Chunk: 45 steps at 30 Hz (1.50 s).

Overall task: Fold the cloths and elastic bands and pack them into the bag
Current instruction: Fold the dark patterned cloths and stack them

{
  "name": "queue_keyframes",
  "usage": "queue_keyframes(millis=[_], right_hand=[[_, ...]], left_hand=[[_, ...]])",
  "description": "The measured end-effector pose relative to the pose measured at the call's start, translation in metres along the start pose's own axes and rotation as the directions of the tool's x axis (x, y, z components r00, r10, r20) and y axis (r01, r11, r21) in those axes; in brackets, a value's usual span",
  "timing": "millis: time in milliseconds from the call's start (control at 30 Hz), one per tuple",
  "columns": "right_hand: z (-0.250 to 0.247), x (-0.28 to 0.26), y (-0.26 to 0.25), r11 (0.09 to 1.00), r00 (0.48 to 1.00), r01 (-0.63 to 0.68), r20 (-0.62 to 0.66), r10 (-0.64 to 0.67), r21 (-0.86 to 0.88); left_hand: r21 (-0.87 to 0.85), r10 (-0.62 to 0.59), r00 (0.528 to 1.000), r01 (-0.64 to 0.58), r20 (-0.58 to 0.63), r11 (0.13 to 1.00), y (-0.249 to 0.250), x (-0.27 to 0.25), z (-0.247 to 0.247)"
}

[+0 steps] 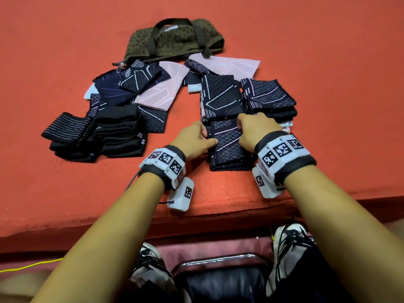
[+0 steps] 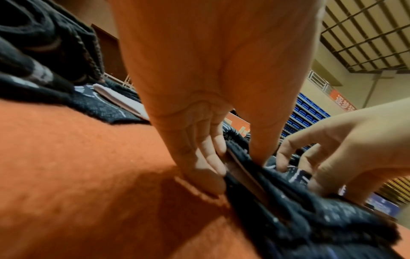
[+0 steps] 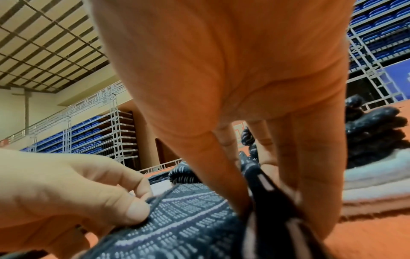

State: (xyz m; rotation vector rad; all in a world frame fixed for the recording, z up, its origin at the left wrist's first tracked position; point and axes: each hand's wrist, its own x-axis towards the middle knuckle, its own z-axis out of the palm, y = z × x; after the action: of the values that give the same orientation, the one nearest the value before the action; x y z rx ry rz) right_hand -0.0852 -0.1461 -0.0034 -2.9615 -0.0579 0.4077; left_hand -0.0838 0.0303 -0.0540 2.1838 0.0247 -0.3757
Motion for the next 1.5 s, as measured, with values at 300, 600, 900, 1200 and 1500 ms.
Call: queue_keyframes(millis=[300,600,900,1200,1500], right_hand=[[0.027,-0.002,-0.021,0.995,0.995,0.094,0.033,-0.093,-0.028],[0.045,0.01,-0.035,0.999,0.998,0.032,0.06,-0.033,0.02],[0.048,0.023,-0.036,0.995,0.997,-0.019,0.076,0.012,0.096],[0.047,0.027,-0.032,0.994,0.996,-0.017,0.09,0.007,0.111],[0.037,0.009,-0.017,0.985,0.997,0.067,0.019,-0.071,0.161]], left_hand=[[0.153,0.022,0.999,-0.014,-0.046,0.988,-0.003,0.005,0.005],[0.192,0.015,0.997,0.0,-0.078,0.981,-0.01,0.0,0.011],[0.228,-0.045,0.997,0.059,-0.066,0.972,-0.006,0.004,0.013],[0.209,-0.014,0.996,0.031,-0.083,0.977,-0.013,0.006,0.016],[0.126,-0.017,1.0,0.02,-0.026,0.992,-0.015,0.005,0.012]])
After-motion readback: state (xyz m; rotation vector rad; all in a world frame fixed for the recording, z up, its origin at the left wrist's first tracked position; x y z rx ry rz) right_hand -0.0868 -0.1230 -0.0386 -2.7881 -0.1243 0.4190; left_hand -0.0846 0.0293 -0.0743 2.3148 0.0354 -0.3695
